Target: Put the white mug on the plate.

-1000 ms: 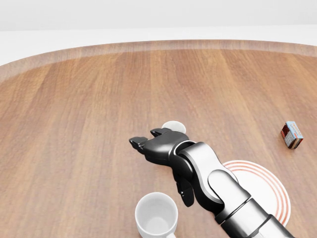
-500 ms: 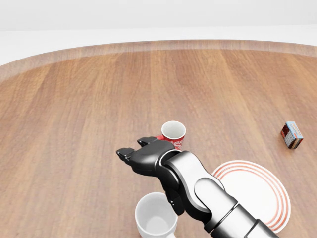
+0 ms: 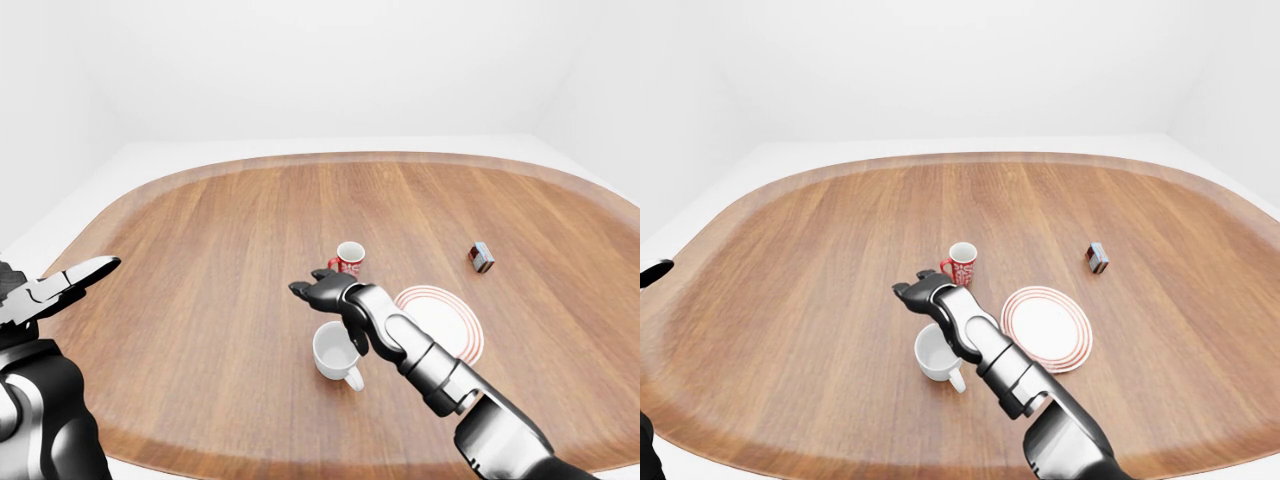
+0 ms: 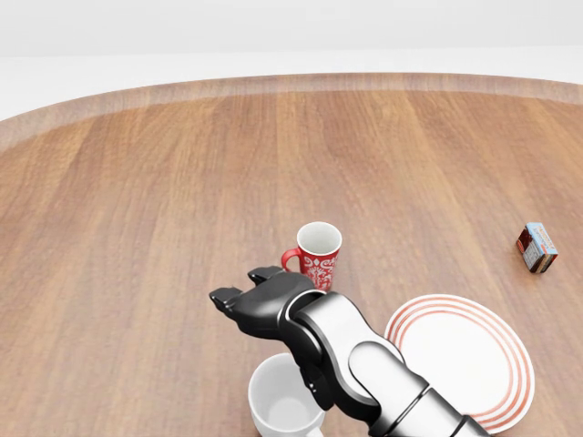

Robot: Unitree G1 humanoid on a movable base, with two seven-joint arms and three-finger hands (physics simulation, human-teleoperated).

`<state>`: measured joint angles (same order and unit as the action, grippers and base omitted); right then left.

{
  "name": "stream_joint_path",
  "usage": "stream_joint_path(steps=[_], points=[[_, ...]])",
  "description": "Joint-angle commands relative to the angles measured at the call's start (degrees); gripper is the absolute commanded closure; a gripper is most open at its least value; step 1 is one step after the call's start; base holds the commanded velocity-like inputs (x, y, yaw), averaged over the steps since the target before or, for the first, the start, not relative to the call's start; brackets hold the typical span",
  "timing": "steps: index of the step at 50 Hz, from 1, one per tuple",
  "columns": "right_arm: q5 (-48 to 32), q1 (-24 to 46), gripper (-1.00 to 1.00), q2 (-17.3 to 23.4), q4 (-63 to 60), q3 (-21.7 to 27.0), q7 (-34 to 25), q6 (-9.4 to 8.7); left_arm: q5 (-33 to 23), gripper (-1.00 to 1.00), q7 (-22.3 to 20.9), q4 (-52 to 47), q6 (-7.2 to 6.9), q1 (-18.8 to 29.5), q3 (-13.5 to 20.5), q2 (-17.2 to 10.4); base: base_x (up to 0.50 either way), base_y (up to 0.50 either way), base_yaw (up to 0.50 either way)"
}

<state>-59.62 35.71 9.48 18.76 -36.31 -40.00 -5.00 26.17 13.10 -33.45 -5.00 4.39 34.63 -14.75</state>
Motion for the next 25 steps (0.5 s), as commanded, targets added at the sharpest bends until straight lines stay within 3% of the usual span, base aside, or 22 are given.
stream_joint_path(steps=[1, 12, 18, 25], points=[[-5.69, -3.55, -1.00, -3.77, 1.50, 3.48, 0.00, 0.00, -0.02, -1.00, -0.02, -0.10, 0.00, -0.09, 0.03, 0.09, 0.00, 0.00, 0.00], [-11.97, -5.79, -1.00, -9.21, 2.57, 9.00, 0.00, 0.00, -0.36, -1.00, -0.12, -0.35, 0.00, -0.26, -0.23, 0.37, 0.00, 0.00, 0.00], [-13.08, -6.70, -1.00, -10.07, 2.35, 8.48, 0.00, 0.00, -0.41, -1.00, -0.16, -0.25, 0.00, -0.25, -0.24, 0.42, 0.00, 0.00, 0.00], [-16.39, -8.64, -1.00, -12.20, 2.95, 12.19, 0.00, 0.00, -0.49, -1.00, -0.19, -0.05, 0.00, -0.21, -0.29, 0.44, 0.00, 0.00, 0.00]])
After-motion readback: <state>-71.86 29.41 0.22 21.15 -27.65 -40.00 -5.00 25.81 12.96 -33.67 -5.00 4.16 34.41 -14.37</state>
